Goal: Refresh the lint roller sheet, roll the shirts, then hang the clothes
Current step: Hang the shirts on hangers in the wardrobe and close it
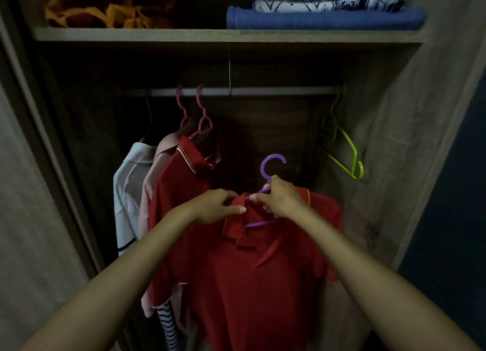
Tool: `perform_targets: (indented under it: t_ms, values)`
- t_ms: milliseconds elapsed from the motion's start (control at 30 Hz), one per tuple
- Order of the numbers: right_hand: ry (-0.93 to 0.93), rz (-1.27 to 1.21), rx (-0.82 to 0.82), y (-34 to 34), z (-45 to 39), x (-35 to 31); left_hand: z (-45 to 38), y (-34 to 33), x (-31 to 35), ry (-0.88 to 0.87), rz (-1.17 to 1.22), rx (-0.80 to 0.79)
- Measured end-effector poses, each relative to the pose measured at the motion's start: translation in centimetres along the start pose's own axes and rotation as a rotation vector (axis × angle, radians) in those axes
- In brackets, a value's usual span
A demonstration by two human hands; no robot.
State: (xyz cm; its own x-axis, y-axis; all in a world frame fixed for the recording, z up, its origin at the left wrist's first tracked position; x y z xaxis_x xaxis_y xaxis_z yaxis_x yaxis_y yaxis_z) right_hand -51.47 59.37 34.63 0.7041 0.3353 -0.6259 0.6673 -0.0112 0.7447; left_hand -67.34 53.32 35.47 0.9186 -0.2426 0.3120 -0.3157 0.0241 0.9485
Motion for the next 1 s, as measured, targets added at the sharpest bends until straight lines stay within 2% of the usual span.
perform_targets:
  t_ms: [67, 200, 367, 500, 600, 733, 867, 933, 1000]
  values:
    - [0.019, -0.045, -0.019, 0.2, 0.2, -0.4, -0.4, -0.4, 0.1, -0.043, 0.004, 0.086]
    - [0.087, -0.150, -0.089, 2.2, 0.6, -0.3, 0.0, 0.6, -0.5, -0.166, 0.162, 0.322]
    - [0.154, 0.184, 0.280, 7.6, -0.4, 3.5, 1.2, 2.2, -1.4, -0.245, 0.185, 0.482]
    - [0.166, 0.115, 0.198, 7.6, -0.8, 5.2, 1.6, 3.0, -2.4, -0.231, 0.240, 0.511]
    - [0.207, 0.080, 0.210, 7.8, -0.9, 4.9, 1.7, 3.0, -2.2, -0.223, 0.259, 0.514]
    - [0.302, 0.019, 0.142, 7.0, -0.6, 3.8, 1.8, 3.3, -1.6, -0.177, 0.275, 0.611]
    - [0.367, -0.066, 0.217, 6.5, -0.5, 3.6, 1.6, 3.8, -0.1, -0.157, 0.179, 0.661]
    - [0.349, -0.112, 0.256, 6.6, -0.8, 4.1, 1.5, 4.3, 0.4, -0.118, 0.127, 0.630]
    - [0.315, -0.164, 0.301, 7.0, -1.4, 4.7, 1.2, 5.1, 0.6, -0.053, 0.065, 0.506]
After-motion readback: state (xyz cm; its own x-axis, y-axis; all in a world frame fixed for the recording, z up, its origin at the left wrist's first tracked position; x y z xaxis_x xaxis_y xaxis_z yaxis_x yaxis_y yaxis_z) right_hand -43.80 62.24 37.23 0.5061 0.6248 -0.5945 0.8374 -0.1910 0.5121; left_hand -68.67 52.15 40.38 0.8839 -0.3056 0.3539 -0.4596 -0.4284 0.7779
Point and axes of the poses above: each hand's wrist, its own z-axis away from the middle knuckle, its own y-axis out of the back of the hand, x = y × z, the point moved 5 cm from there along -z, towards the middle knuckle, and after that the axes turned 1 degree about -z, right-handed, at the moved point
